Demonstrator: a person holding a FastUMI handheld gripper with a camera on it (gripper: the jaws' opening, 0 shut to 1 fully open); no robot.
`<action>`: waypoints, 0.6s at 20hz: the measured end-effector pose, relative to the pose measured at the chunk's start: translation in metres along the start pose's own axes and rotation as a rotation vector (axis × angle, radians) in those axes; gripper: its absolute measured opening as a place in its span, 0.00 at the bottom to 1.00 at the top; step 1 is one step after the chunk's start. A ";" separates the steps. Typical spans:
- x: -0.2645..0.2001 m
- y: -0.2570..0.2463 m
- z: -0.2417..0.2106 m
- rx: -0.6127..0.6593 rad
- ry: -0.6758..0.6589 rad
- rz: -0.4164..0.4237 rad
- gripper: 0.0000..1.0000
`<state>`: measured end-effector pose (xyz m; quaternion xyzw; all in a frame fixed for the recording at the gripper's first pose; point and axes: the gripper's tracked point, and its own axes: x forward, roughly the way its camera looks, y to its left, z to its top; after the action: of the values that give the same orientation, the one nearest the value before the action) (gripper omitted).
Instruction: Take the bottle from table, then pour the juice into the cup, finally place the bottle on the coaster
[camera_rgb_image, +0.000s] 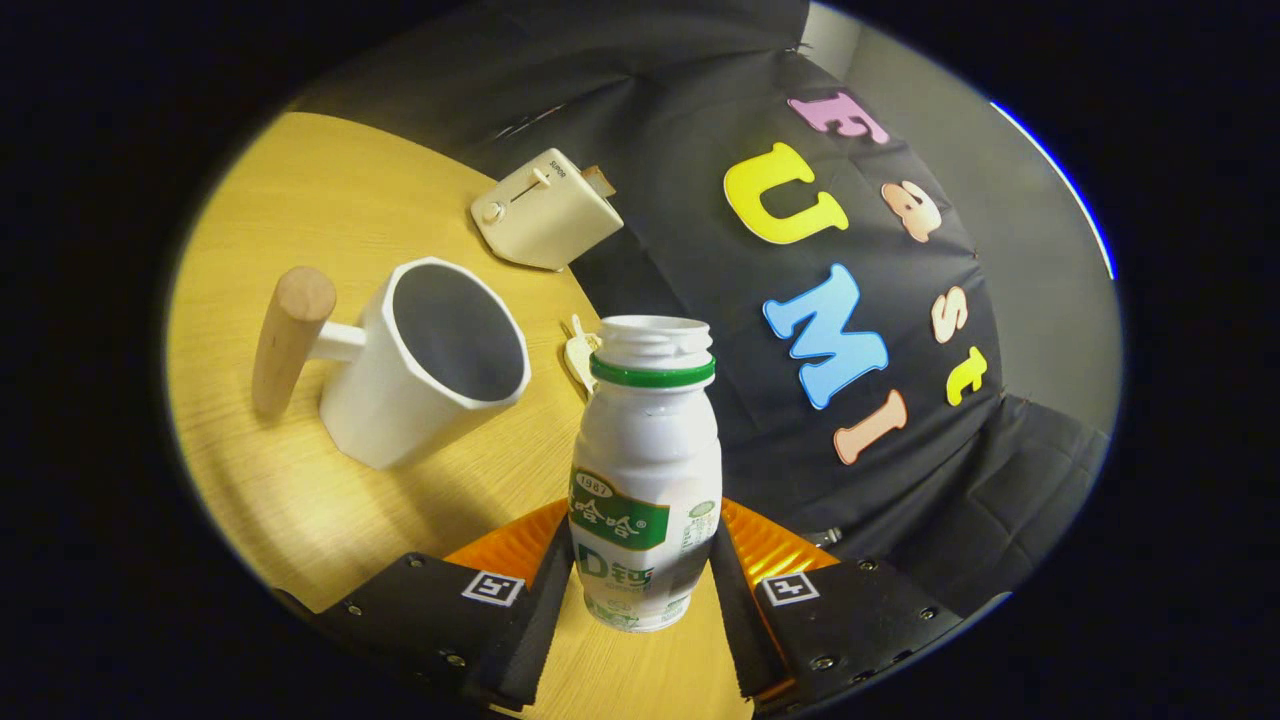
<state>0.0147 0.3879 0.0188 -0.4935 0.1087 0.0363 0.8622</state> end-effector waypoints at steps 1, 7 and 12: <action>0.000 0.000 0.002 -0.014 0.002 -0.005 0.71; -0.001 -0.009 0.010 -0.144 0.018 -0.080 0.71; 0.000 -0.010 0.014 -0.240 0.043 -0.111 0.71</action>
<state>0.0189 0.3948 0.0341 -0.5990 0.0945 -0.0095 0.7951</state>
